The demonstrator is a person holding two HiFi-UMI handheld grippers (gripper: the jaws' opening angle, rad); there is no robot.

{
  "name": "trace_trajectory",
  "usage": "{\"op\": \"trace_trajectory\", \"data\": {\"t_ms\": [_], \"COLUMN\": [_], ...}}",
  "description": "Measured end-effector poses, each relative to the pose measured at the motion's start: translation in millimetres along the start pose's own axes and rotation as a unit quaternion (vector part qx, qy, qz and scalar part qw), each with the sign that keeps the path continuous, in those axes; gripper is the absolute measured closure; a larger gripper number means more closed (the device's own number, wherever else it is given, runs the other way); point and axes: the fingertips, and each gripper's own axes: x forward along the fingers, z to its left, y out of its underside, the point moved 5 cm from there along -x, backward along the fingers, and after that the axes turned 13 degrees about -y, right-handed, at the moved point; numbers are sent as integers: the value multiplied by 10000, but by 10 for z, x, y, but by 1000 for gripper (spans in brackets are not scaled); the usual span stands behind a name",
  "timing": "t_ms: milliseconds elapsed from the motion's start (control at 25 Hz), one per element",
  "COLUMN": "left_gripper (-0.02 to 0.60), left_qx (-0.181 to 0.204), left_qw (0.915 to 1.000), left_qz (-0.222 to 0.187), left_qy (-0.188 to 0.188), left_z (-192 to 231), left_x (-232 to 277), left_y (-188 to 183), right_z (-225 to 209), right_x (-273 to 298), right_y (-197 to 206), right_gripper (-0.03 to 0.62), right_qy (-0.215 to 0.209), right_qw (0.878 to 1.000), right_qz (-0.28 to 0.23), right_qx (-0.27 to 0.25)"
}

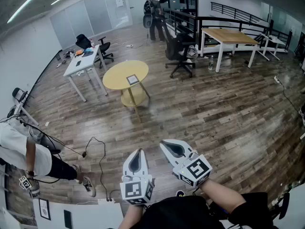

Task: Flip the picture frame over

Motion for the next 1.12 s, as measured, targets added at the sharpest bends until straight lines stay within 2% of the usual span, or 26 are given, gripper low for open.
{"op": "trace_trajectory", "data": {"t_ms": [320, 520, 920, 1120], "left_gripper": [558, 558, 558, 558], "left_qx": [261, 222, 121, 153], "left_qw": [9996, 9996, 9996, 9996], "left_qz": [105, 174, 151, 194], "left_qy": [-21, 7, -215, -153], "left_z": [149, 318, 848, 960], "left_x": [-114, -164, -334, -319], "left_y": [40, 83, 169, 201], "right_z": [218, 351, 680, 736], "right_x": [217, 370, 707, 811], "right_y": [73, 153, 257, 300], "right_gripper": [575, 574, 574, 574], "right_qy": [-106, -109, -157, -140], "right_qw": [9998, 9995, 9990, 9990], "right_qz": [84, 185, 234, 216], "right_qx": [174, 224, 337, 368]}}
